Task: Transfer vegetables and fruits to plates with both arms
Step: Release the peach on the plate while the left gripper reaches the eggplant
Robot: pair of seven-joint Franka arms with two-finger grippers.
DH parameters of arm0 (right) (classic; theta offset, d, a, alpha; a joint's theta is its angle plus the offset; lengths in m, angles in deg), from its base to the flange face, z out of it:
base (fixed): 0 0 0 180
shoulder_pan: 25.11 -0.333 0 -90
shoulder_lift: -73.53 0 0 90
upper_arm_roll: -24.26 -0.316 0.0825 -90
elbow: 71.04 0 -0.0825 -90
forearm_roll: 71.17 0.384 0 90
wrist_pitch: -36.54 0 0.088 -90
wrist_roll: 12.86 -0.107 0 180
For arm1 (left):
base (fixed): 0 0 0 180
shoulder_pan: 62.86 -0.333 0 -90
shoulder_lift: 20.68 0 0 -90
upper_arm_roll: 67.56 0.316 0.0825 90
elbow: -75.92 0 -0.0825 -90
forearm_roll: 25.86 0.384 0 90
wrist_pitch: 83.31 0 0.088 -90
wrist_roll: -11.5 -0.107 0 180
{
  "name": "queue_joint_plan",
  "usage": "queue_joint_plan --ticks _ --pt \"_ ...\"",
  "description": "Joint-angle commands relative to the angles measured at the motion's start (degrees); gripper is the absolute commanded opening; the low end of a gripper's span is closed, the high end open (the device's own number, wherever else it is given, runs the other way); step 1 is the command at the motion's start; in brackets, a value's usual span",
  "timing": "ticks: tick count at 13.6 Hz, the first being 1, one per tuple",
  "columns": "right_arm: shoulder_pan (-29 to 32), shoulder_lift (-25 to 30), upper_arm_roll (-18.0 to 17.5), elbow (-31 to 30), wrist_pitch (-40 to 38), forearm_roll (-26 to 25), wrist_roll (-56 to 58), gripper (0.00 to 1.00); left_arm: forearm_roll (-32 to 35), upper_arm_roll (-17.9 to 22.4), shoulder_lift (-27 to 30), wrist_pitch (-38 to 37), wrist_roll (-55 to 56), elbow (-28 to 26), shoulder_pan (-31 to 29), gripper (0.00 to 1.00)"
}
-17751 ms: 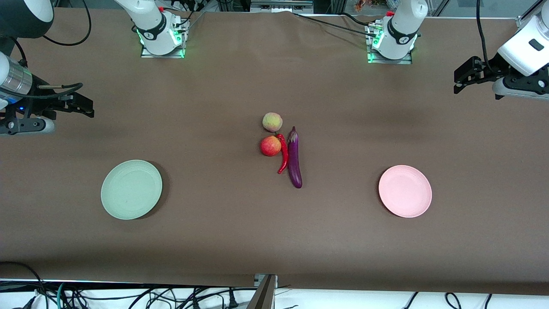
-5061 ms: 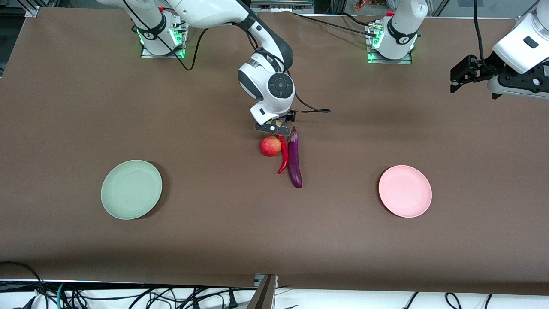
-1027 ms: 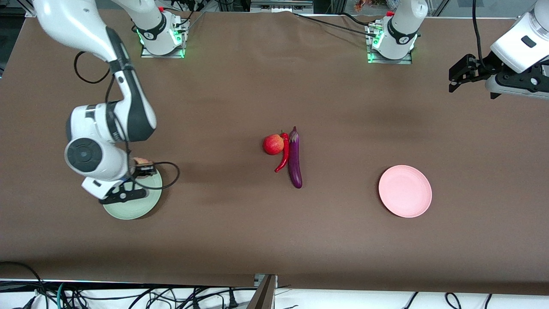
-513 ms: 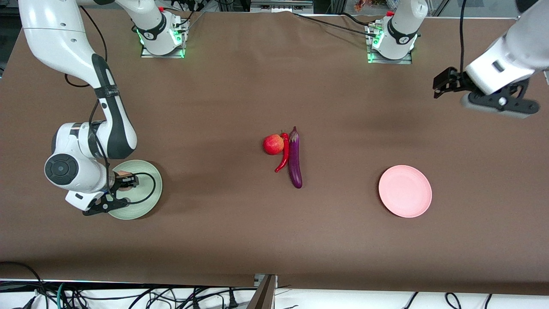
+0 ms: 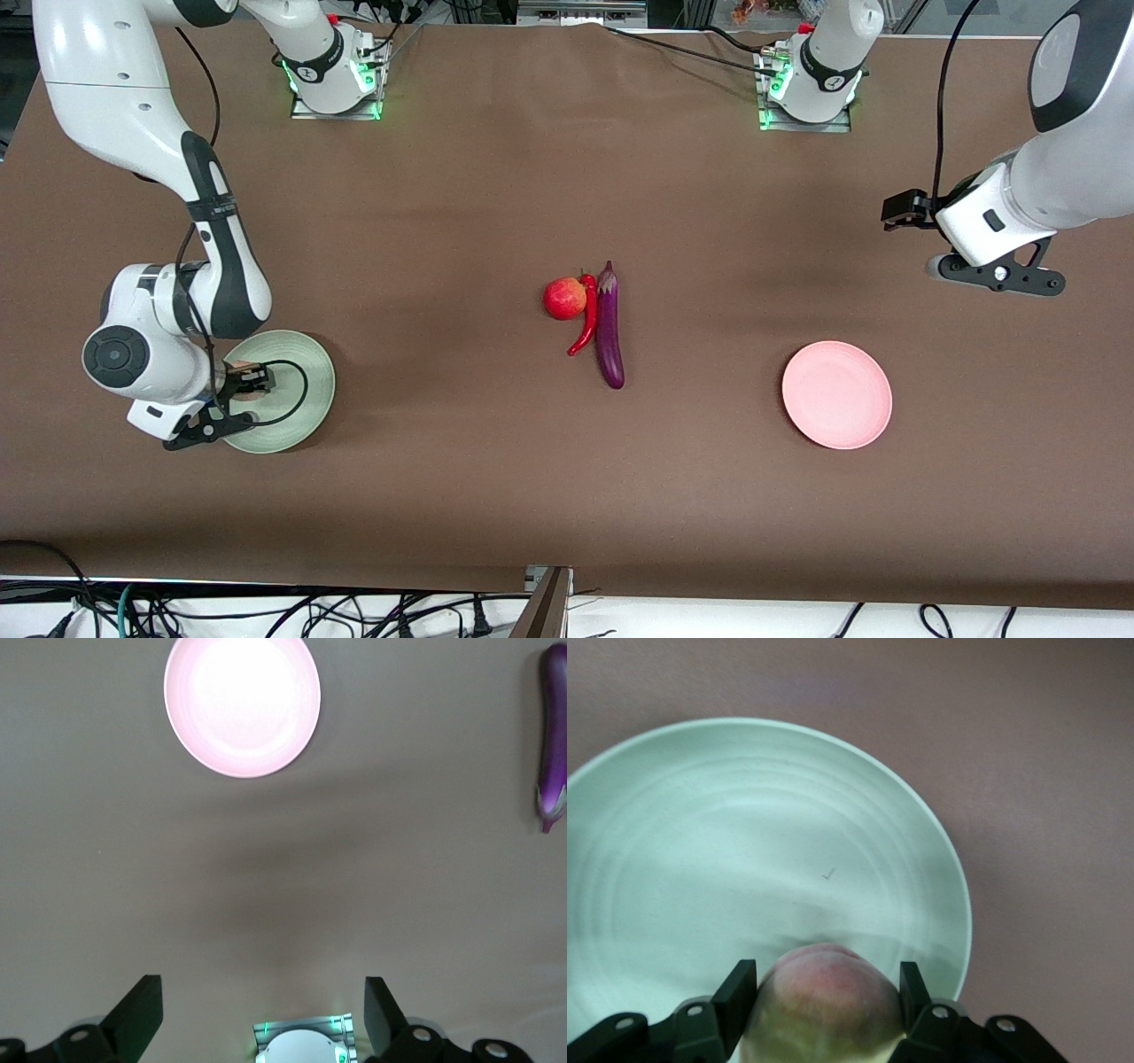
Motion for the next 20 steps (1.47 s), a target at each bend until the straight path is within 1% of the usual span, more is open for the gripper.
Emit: queue_joint_plan --ticks 1,2,3,4,6,7,8,9,10,11,12,13,15,16,18,19,20 --pt "0.9 0.2 -0.9 -0.5 0.6 1.1 1.4 0.32 -3.9 -0.4 -2.6 -2.0 6.5 4.4 0.9 1.0" --pt "1.0 0.1 -0.9 -0.5 0.6 1.1 1.5 0.32 -6.6 -0.5 -4.2 -1.7 12.8 4.4 2.5 1.0" --pt "1.4 0.0 -0.9 -0.5 0.6 1.1 1.7 0.32 -7.9 -0.5 -5.7 -1.3 16.9 4.4 5.1 1.0" --pt "1.7 -0.1 -0.9 -0.5 0.7 1.1 2.5 0.32 -8.3 -0.5 -8.1 0.8 18.2 4.6 7.6 1.0" --pt "2.1 -0.7 -0.9 -0.5 0.7 1.1 2.7 0.33 -8.3 -0.5 -12.9 9.1 18.8 4.4 11.1 1.0" --pt "2.2 -0.9 -0.9 -0.6 0.8 1.1 2.7 0.33 -8.4 -0.5 -15.8 12.5 18.9 4.3 11.7 1.0" --pt "2.3 -1.2 -1.0 -0.6 1.1 1.1 2.7 0.33 -9.9 -0.5 -19.3 15.7 18.9 4.4 11.9 1.0" --pt "2.4 -1.5 -1.0 -0.6 1.7 1.1 2.7 0.35 -13.3 -0.4 -22.6 19.5 18.9 4.4 11.7 1.0" --pt "2.4 -1.8 -1.1 -0.6 2.1 1.1 2.6 0.42 -17.4 -0.4 -25.7 22.5 18.9 4.4 11.4 1.0" --pt "2.4 -1.8 -1.1 -0.5 2.3 2.1 2.6 0.66 -20.4 -0.4 -27.7 25.2 18.9 4.4 11.5 1.0" --pt "2.4 -1.8 -1.1 -0.4 2.2 3.2 2.6 1.0 -21.5 -0.4 -28.9 28.2 19.6 3.7 11.9 1.0" --pt "2.4 -1.4 -1.1 -0.1 2.0 3.9 2.6 1.0 -21.9 -0.4 -29.5 30.1 21.6 3.3 12.5 1.0" --pt "2.0 -0.1 -1.3 1.2 1.4 4.0 2.7 1.0 -21.9 -0.4 -29.7 33.5 29.3 3.4 17.0 1.0" --pt "1.8 0.4 -1.5 1.7 0.7 4.0 2.7 1.0 -21.9 -0.4 -30.2 37.3 32.3 3.3 18.8 1.0" --pt "1.9 2.3 -4.1 2.4 -1.9 4.1 2.4 1.0 -21.7 -0.3 -32.5 42.9 34.1 3.4 23.0 1.0" --pt "1.7 3.0 -5.0 2.4 -3.1 5.0 1.9 1.0 -21.6 -0.4 -33.7 44.9 34.1 3.4 23.2 1.0" --pt "1.7 3.8 -5.9 2.4 -3.8 7.2 1.2 1.0 -21.4 -0.4 -34.5 46.1 34.0 3.3 23.7 1.0"
